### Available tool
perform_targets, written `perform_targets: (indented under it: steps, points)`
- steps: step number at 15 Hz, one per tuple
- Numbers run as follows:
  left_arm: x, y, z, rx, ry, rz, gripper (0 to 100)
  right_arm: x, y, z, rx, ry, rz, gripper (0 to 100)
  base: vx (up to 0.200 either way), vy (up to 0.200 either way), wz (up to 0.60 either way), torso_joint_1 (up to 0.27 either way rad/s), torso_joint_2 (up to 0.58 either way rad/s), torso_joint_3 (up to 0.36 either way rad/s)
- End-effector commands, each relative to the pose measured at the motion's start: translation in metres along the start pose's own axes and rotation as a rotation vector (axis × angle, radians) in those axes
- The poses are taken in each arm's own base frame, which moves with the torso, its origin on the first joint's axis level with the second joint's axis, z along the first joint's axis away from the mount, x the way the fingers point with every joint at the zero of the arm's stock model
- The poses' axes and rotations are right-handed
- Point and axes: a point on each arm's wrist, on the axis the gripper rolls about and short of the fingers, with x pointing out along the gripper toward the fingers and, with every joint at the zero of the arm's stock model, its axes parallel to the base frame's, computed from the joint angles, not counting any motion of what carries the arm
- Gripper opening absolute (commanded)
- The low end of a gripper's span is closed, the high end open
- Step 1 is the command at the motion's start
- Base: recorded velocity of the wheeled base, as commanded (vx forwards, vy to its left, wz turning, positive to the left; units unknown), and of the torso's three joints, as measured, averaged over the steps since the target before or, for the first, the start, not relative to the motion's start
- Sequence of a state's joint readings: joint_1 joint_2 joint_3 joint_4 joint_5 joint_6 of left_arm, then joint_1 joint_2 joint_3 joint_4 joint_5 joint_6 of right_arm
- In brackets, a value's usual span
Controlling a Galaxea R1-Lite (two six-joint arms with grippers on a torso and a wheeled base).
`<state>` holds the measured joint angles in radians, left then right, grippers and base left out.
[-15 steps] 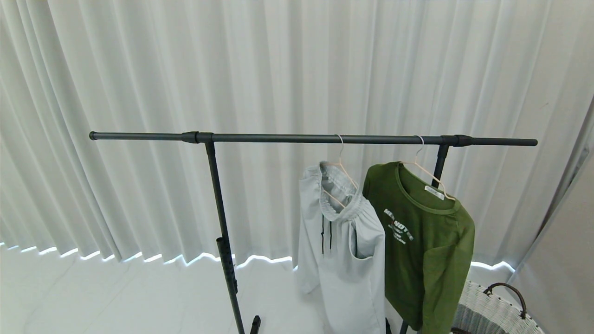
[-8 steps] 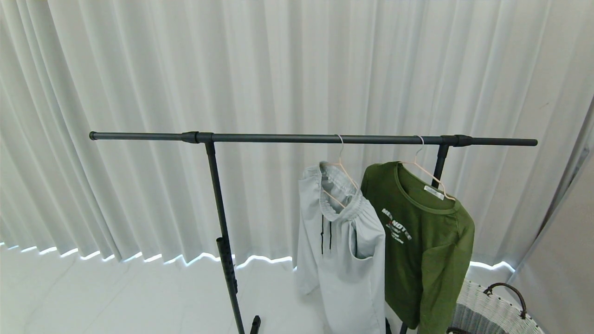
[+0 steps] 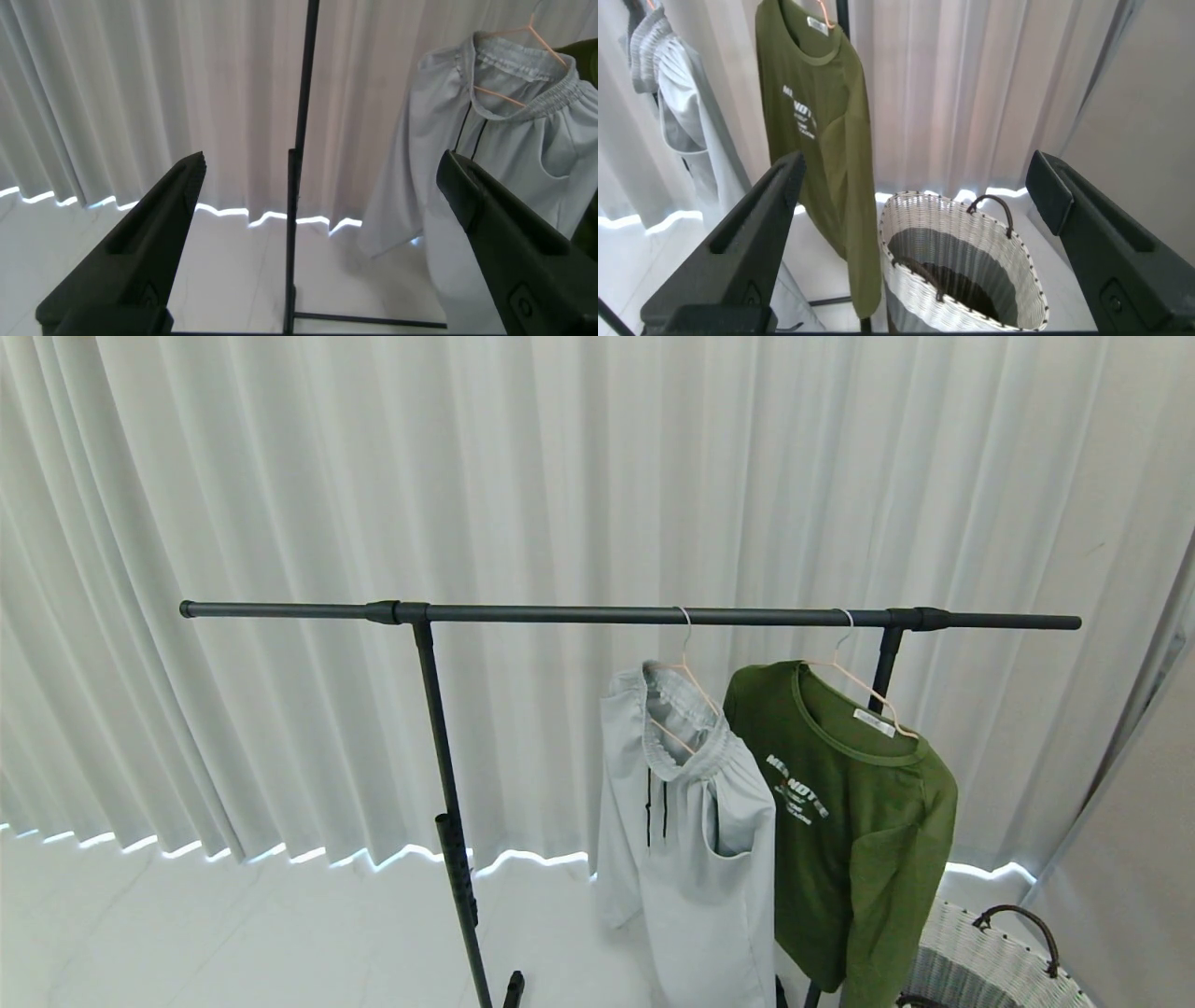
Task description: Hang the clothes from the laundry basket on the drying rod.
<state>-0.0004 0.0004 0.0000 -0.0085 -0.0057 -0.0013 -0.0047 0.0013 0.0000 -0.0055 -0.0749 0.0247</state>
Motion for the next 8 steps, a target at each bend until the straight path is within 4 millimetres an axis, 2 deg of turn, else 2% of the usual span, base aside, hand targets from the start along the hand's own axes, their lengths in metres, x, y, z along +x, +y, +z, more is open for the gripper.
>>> perform_targets:
  steps: [1, 8]
  points:
    - [0.0, 0.0, 0.0001, 0.0, -0.001, 0.0, 100, 0.0, 0.0, 0.0001, 0.0, 0.0, 0.0, 100, 0.0, 0.0, 0.0, 0.0, 0.0, 0.0]
    - [0.0, 0.0, 0.0001, 0.0, -0.001, 0.0, 100, 0.0, 0.0, -0.0001, -0.006, 0.001, -0.002, 100, 0.0, 0.0, 0.0, 0.0, 0.0, 0.0]
